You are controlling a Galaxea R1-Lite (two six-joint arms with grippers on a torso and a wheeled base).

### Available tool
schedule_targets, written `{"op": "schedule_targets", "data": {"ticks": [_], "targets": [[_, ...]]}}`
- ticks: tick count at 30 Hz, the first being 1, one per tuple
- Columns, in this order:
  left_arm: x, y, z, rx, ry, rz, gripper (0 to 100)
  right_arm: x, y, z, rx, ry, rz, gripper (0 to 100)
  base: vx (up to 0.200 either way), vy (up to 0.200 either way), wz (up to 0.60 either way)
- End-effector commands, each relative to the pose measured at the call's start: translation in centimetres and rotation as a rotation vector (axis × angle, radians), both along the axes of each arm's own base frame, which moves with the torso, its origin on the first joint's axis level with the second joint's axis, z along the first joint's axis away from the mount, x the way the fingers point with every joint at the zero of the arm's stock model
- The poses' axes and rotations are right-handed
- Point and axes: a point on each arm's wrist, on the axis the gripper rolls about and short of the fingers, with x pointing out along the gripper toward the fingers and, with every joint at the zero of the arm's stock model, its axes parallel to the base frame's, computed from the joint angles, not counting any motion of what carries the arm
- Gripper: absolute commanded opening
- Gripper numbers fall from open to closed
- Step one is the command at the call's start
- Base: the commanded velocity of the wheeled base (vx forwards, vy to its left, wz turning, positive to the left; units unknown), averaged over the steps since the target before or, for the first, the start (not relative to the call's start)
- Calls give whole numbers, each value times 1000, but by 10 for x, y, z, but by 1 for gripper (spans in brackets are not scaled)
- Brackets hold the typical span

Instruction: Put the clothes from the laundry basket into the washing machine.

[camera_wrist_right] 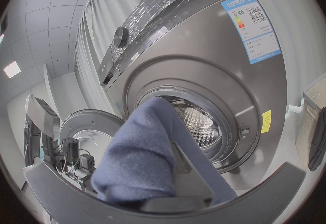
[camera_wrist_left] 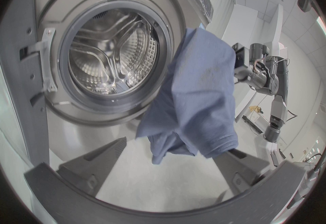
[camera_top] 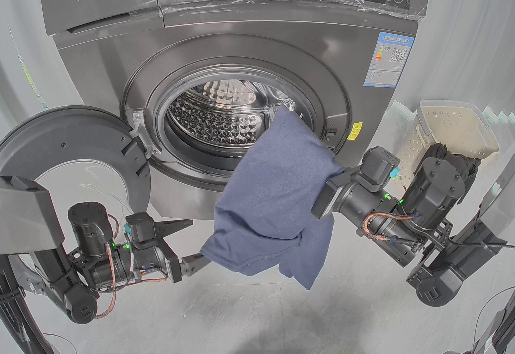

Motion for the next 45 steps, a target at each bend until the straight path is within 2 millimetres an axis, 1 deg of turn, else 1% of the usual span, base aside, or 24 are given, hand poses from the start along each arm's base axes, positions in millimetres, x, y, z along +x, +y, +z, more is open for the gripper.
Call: {"op": "schedule_targets", "data": {"ticks": [1, 4, 5, 7, 8, 9, 10, 12, 16, 17, 18, 19, 21, 23, 25, 26, 28, 31, 35, 38, 39, 41, 45], "targets": [[-16, -2, -21, 36, 115, -64, 100, 4, -9, 7, 14, -18, -27, 0, 0, 0, 0], [-27, -5, -30, 61, 157, -129, 100, 10, -17, 8, 7, -28, -30, 0, 0, 0, 0], [-34, -4, -35, 90, 166, -149, 100, 11, -18, 7, 2, -26, -26, 0, 0, 0, 0], [-40, -2, -37, 110, 174, -160, 100, 11, -18, 5, -1, -23, -26, 0, 0, 0, 0], [-47, 1, -40, 134, 183, -171, 100, 12, -18, 5, -1, -23, -26, 0, 0, 0, 0], [-49, 2, -40, 139, 184, -176, 100, 12, -18, 5, -1, -23, -26, 0, 0, 0, 0], [-55, 1, -40, 148, 186, -211, 100, 12, -17, 5, -2, -25, -26, 0, 0, 0, 0], [-55, -6, -36, 136, 163, -243, 100, 12, -15, 6, 2, -26, -20, 0, 0, 0, 0], [-30, -27, -21, 69, 58, -239, 100, 11, -10, 2, -1, -15, -5, 0, 0, 0, 0], [-30, -28, -20, 67, 56, -236, 100, 11, -9, 2, -1, -15, -3, 0, 0, 0, 0], [-20, -40, -12, 33, 20, -214, 100, 12, -6, 1, 1, -15, 2, 0, 0, 0, 0], [-14, -48, -7, 10, -3, -198, 100, 13, -5, 3, 8, -20, -1, 0, 0, 0, 0], [-8, -57, 1, -22, -32, -188, 100, 15, -2, 3, 14, -25, -4, 0, 0, 0, 0], [-4, -68, 8, -51, -61, -206, 100, 15, 6, 2, 18, -25, 7, 0, 0, 0, 0], [-1, -75, 14, -74, -82, -217, 100, 19, 14, -3, 19, -18, -6, 0, 0, 0, 0], [-1, -76, 14, -76, -82, -217, 100, 19, 14, -3, 20, -17, -9, 0, 0, 0, 0], [2, -82, 16, -84, -99, -207, 100, 27, 26, -8, 26, -18, -21, 0, 0, 0, 0], [5, -84, 17, -90, -106, -191, 100, 32, 32, -7, 35, -33, -19, 0, 0, 0, 0], [10, -88, 12, -82, -103, -190, 100, 39, 43, -2, 58, -57, -14, 0, 0, 0, 0], [15, -91, 11, -84, -114, -188, 100, 42, 46, 0, 68, -69, -15, 0, 0, 0, 0], [18, -93, 7, -80, -113, -185, 100, 45, 48, 3, 77, -79, -16, 0, 0, 0, 0], [22, -96, 2, -73, -108, -171, 100, 49, 51, 2, 82, -81, -17, 0, 0, 0, 0], [32, -102, -4, -69, -119, -134, 100, 47, 58, 4, 87, -84, -6, 0, 0, 0, 0]]}}
